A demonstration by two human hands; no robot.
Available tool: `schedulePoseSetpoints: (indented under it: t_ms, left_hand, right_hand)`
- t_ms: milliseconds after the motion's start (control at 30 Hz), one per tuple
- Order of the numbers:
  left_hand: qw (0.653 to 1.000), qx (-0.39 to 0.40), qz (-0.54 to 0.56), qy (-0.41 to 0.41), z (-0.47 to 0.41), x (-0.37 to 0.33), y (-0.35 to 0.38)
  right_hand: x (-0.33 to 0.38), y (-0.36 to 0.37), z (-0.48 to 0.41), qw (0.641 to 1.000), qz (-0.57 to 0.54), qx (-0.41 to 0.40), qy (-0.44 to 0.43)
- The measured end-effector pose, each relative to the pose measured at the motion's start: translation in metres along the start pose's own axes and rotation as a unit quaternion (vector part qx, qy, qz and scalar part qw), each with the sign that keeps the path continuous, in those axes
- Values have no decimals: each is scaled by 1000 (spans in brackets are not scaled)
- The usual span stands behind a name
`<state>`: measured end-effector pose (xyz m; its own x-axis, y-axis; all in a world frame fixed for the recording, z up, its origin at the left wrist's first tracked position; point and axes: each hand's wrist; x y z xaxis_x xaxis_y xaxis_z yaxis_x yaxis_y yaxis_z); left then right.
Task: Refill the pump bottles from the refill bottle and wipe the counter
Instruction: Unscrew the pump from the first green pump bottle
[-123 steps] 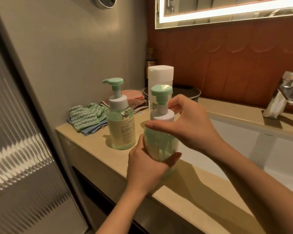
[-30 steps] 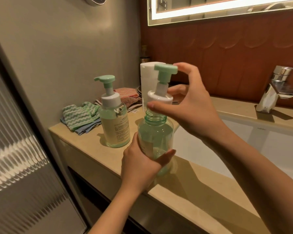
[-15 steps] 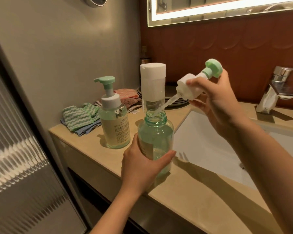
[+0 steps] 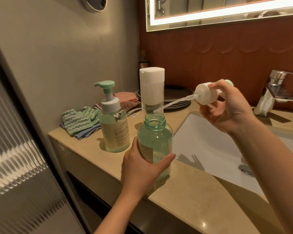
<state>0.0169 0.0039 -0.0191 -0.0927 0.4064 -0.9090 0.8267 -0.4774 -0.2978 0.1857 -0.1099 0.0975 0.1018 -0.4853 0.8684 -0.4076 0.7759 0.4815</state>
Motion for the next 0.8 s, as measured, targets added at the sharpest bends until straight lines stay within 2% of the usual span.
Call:
schedulePoseSetpoints:
  t_ms: [200, 367, 400, 467, 567, 667, 733, 800]
  left_hand:
    - [1000, -12, 0, -13, -1, 2, 1]
    - [999, -25, 7, -35, -2, -2, 1]
    - [999, -24, 5, -35, -2, -2, 0]
    - [999, -25, 2, -33, -2, -2, 0]
    - [999, -24, 4, -34, -2, -3, 0]
    - [999, -26, 4, -37, -3, -3, 1]
    - [999, -28, 3, -44, -3, -1, 1]
    - [998, -31, -2, -51, -2, -3, 1]
  right_hand:
    - [-2, -13, -7, 1000, -7, -14, 20]
    - [-3, -24, -18, 996, -56, -52, -47]
    - [-7, -26, -21, 995, -23, -55, -78]
    - [-19, -29, -24, 977, 123, -45, -168]
    - [-36, -27, -28, 899, 312, 65, -301]
    - [-50, -18, -38, 835, 397, 171, -341]
    - [-59, -9, -48, 829, 405, 203, -328]
    - [-69, -4, -56, 845, 382, 204, -314]
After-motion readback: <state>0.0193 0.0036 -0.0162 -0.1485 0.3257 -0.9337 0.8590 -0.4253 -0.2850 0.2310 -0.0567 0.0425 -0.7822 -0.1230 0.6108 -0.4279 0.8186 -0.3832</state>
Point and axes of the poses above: each hand's wrist, its own z-axis away from the middle knuckle, its own y-axis out of the palm, x = y × z, and after that the axes turned 10 degrees about -y, right-handed
